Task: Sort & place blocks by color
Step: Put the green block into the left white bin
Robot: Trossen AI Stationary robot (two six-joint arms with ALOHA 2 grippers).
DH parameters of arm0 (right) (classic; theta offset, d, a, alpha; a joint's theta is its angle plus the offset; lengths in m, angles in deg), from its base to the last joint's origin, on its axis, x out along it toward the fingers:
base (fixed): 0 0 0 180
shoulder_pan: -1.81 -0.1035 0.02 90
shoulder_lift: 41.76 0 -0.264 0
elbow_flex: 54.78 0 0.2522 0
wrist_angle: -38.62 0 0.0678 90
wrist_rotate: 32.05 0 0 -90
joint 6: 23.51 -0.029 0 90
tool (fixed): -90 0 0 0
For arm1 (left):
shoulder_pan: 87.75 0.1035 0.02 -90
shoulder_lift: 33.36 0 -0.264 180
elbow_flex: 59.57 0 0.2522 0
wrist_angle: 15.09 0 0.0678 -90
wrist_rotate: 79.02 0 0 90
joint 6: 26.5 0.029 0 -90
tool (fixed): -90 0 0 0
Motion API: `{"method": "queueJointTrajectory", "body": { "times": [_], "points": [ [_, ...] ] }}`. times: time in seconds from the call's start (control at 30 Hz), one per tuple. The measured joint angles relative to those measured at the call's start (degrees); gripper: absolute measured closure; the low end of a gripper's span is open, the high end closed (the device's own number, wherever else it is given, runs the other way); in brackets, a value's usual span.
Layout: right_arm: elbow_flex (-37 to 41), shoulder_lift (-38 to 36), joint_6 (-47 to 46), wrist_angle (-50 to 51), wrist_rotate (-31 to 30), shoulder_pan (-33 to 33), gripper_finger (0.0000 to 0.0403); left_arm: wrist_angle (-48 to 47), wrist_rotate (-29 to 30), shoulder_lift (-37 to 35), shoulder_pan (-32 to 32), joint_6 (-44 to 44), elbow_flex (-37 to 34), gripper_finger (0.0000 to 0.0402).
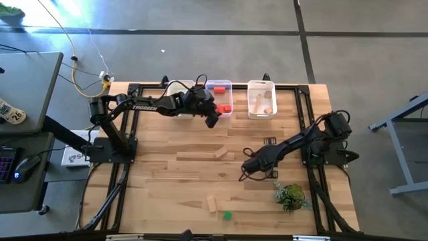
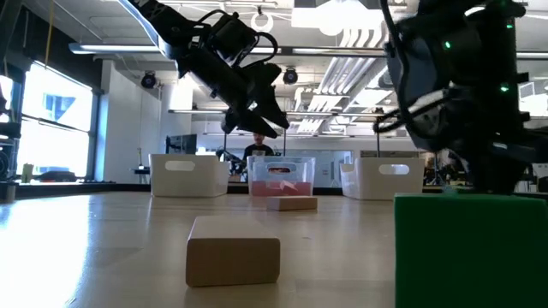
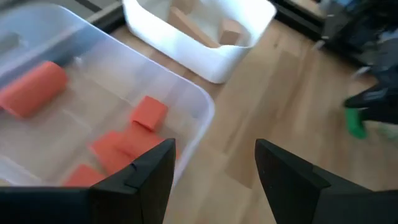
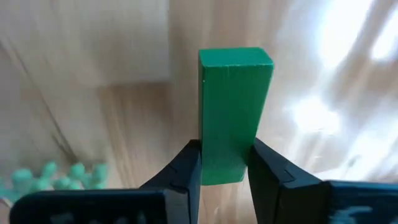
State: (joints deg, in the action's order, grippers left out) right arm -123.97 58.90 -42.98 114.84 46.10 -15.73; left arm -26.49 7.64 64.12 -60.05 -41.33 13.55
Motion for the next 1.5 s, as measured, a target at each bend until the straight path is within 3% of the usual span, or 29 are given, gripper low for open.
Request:
{"method": "queueJointTrajectory", "body": {
  "times": [0.17, 0.4, 0.8, 0.97, 1.13, 1.23, 1.5],
  "points": [
    [-3.99, -0.04, -2.07, 0.09, -4.48, -0.02, 0.0327, 0.23, -5.32, 0.0, 0.0, -4.4, 0.0, 0.0195],
    [-11.03, -0.13, -2.75, 0.37, -12.65, 0.03, 0.0327, 0.67, -8.49, 0.0, -1.12, -4.84, 0.0, 0.0195],
    [-19.6, -0.17, 0.51, 0.74, -13.41, 2.28, 0.0327, 0.86, -11.4, 0.0, -7.18, 12.07, 0.0, 0.0195],
    [-22.47, -0.17, 2.56, 0.67, -12.04, 3.46, 0.0327, 0.9, -9.81, 0.0, -11.09, 20.98, 0.0, 0.0195],
    [-24.86, -0.2, 4.11, 0.59, -11.68, 4.09, 0.0327, 0.93, -2.87, 0.0, -14.47, 25.87, 0.0, 0.0195],
    [-26.09, -0.22, 5.05, 0.0, -11.57, 4.55, 0.0327, 1.28, 0.04, 0.0, -16.14, 27.02, 0.0, 0.0195],
    [-28.87, -0.26, 6.57, -0.88, -11.7, 5.84, 0.0327, 6.13, 1.27, 0.02, -18.97, 28.22, 0.0, 0.0195]
  ]
}}
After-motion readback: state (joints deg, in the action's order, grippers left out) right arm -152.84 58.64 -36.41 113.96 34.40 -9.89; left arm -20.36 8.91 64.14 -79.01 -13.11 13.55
